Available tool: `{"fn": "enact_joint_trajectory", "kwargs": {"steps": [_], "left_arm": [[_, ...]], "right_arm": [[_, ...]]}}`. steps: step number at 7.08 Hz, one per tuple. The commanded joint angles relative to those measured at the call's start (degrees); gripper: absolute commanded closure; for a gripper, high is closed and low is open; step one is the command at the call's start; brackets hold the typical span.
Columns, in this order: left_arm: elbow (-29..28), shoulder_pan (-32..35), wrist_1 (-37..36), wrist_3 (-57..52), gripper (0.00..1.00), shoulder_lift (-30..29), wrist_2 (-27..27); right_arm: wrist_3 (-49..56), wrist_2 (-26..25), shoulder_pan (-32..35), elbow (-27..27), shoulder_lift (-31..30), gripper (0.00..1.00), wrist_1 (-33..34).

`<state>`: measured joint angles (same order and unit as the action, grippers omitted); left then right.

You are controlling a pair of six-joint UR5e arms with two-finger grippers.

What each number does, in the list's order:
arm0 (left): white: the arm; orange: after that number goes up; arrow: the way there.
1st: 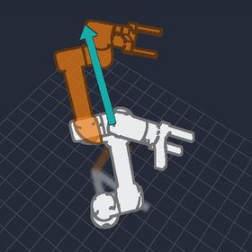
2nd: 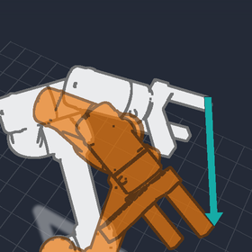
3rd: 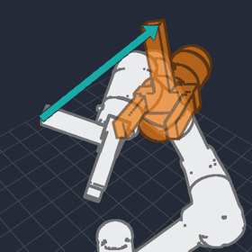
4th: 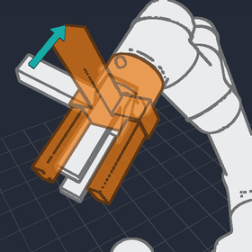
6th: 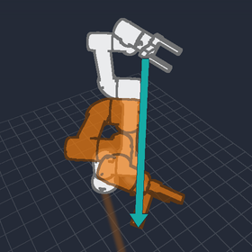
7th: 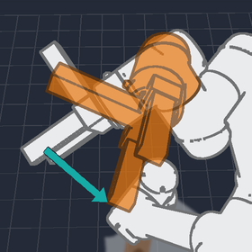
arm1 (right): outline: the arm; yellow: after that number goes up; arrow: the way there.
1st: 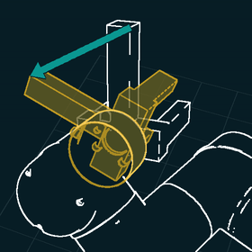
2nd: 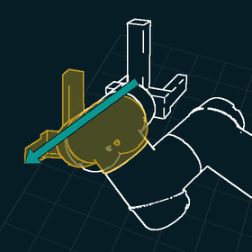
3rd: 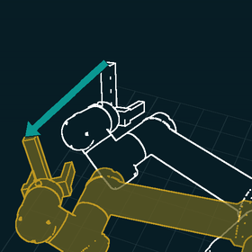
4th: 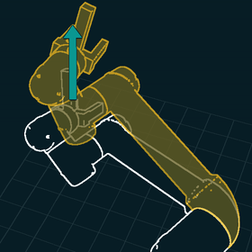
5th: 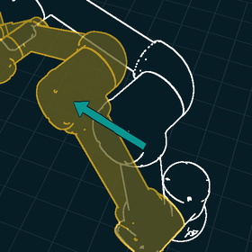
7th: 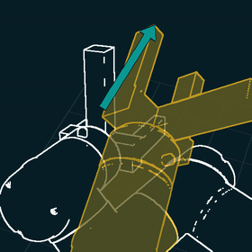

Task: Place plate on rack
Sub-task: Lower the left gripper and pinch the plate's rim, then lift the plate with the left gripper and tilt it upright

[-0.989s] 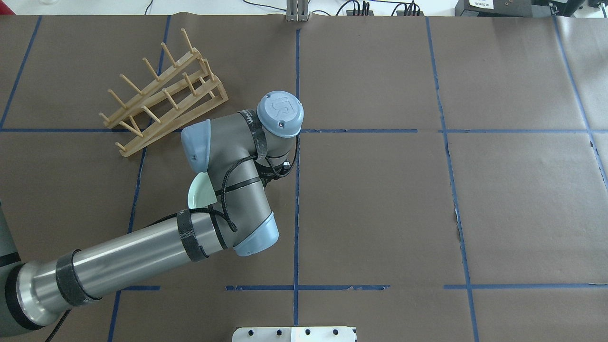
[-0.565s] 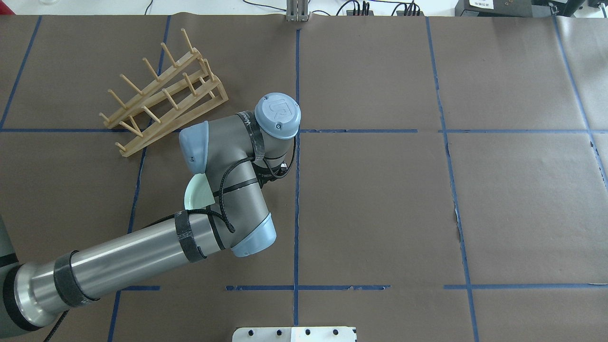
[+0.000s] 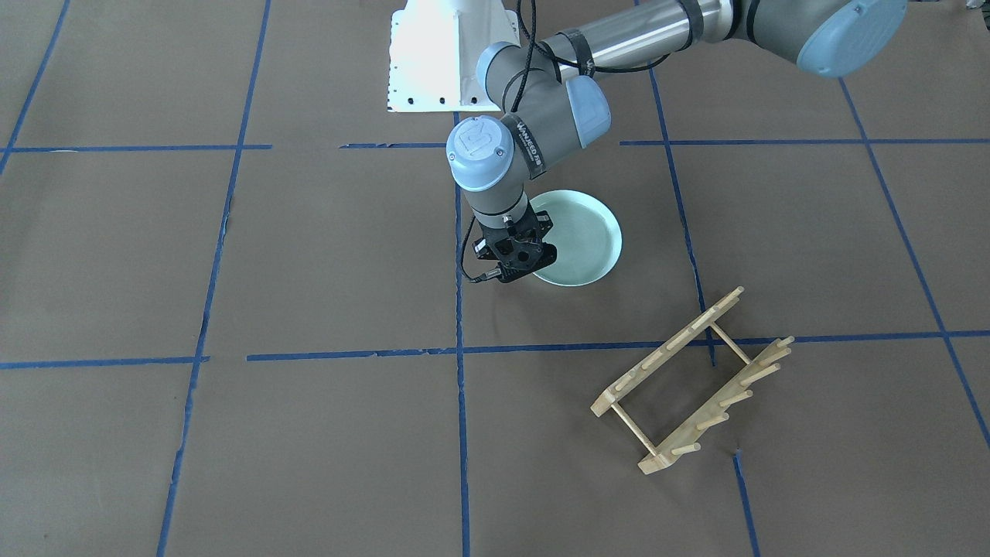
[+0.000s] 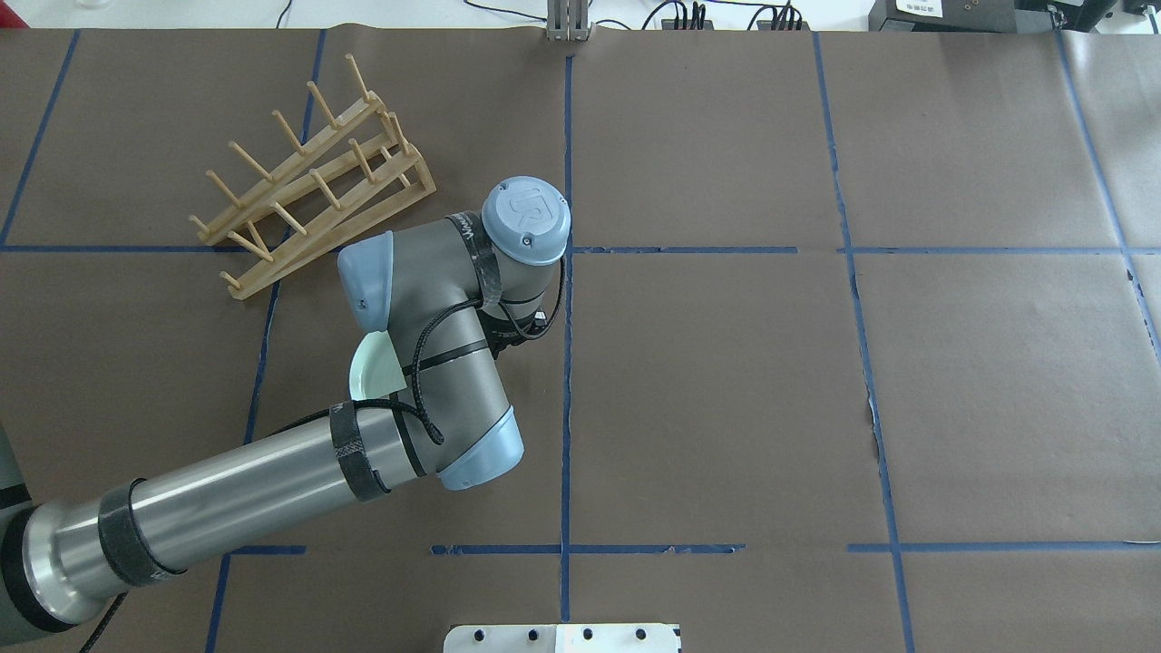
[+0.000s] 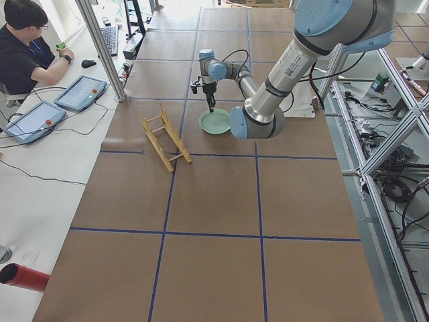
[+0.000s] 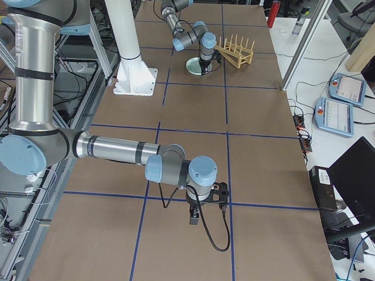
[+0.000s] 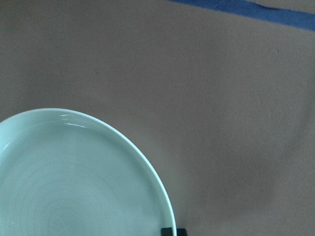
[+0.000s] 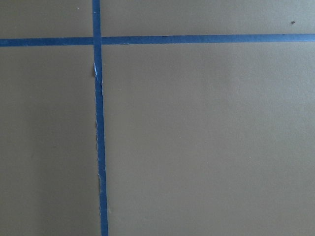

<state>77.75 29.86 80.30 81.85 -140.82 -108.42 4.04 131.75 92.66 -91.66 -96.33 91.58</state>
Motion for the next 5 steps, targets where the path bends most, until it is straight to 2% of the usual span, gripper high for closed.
{"fn": "enact_joint_trajectory", "kwargs": {"steps": [1,3,4,5], "left_arm": [[5.26,2.37,2.48,0.76,1.0,0.45,-0.47],[16.33,7.99,2.58,0.94,1.0,0.37,-8.78],[20.91,11.32,6.93,1.2,1.0,0.37,-11.0],[21.56,15.27,17.06,4.86,1.0,0.54,-13.46]], "right_arm": [[0.0,0.0,-0.03,-0.01,0.0,0.0,0.0],[0.0,0.0,0.06,-0.01,0.0,0.0,0.0],[0.0,0.0,0.06,-0.01,0.0,0.0,0.0],[0.0,0.0,0.06,-0.01,0.0,0.0,0.0]]}}
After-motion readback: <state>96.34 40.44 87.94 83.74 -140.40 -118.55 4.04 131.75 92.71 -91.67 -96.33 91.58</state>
